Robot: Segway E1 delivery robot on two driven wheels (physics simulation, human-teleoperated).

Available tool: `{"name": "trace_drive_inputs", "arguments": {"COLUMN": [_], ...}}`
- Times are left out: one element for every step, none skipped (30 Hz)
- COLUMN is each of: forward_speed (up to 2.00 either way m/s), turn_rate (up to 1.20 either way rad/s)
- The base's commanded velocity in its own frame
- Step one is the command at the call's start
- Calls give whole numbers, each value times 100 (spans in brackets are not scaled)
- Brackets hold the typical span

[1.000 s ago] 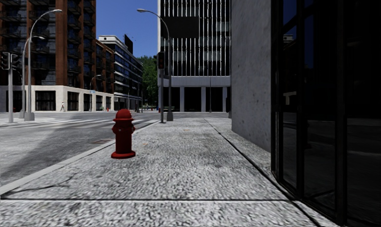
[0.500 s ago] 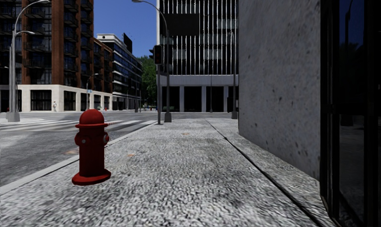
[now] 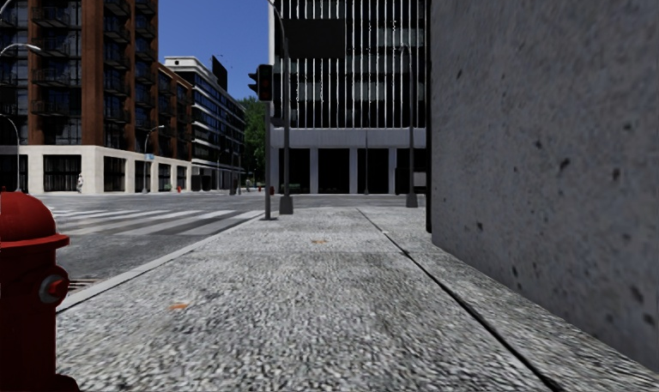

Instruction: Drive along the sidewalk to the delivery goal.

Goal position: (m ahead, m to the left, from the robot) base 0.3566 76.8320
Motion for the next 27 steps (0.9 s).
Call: {"name": "trace_drive_inputs", "arguments": {"forward_speed": [200,200,200,200,200,200,200,200,200,200,200,200,200,200,200,200,200,200,200,200,200,200,200,200,200,200,200], "turn_rate": [0,0,0,0,0,0,0,0,0,0,0,0,0,0,0,0,0,0,0,0,0,0,0,0,0,0,0]}}
